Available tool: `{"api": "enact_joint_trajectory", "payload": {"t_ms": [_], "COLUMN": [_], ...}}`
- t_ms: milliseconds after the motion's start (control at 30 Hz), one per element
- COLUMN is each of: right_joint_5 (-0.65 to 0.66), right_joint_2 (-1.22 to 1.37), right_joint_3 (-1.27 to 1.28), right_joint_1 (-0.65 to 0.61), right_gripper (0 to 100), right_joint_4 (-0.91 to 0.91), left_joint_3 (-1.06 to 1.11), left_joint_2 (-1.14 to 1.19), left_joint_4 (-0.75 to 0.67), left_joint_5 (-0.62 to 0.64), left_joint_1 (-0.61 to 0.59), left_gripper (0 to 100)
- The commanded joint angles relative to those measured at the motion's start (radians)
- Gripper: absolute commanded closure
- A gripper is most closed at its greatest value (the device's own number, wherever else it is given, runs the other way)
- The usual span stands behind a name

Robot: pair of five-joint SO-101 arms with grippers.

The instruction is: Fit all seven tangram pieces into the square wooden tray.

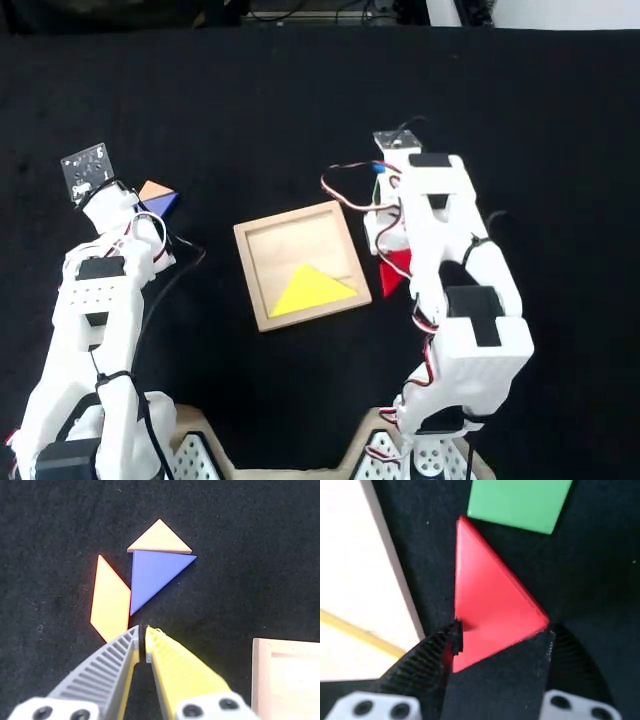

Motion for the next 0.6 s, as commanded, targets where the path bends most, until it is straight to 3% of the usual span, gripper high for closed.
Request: {"api": "enact_joint_trajectory", "payload": {"t_ms": [0,200,400,567], "right_joint_5": [0.011,0.046,0.052,0.068], "right_joint_2": [-0.084,-0.226,-0.182,-0.105], "right_joint_3": [-0.054,0.019,0.030,0.022], "right_joint_1": [-0.023,-0.034,-0.081,-0.078], "right_gripper": [72.6,72.0,56.1,58.0], "right_joint_4": [0.069,0.069,0.068,0.011], "left_joint_3": [-0.051,-0.051,-0.051,-0.051], "left_joint_2": [-0.003,-0.003,-0.003,-0.003], "left_joint_4": [-0.018,-0.020,-0.020,-0.020], "left_joint_5": [0.003,0.003,0.003,0.003], "left_joint_1": [-0.007,-0.007,-0.007,-0.008], "left_gripper": [97,97,97,97]}}
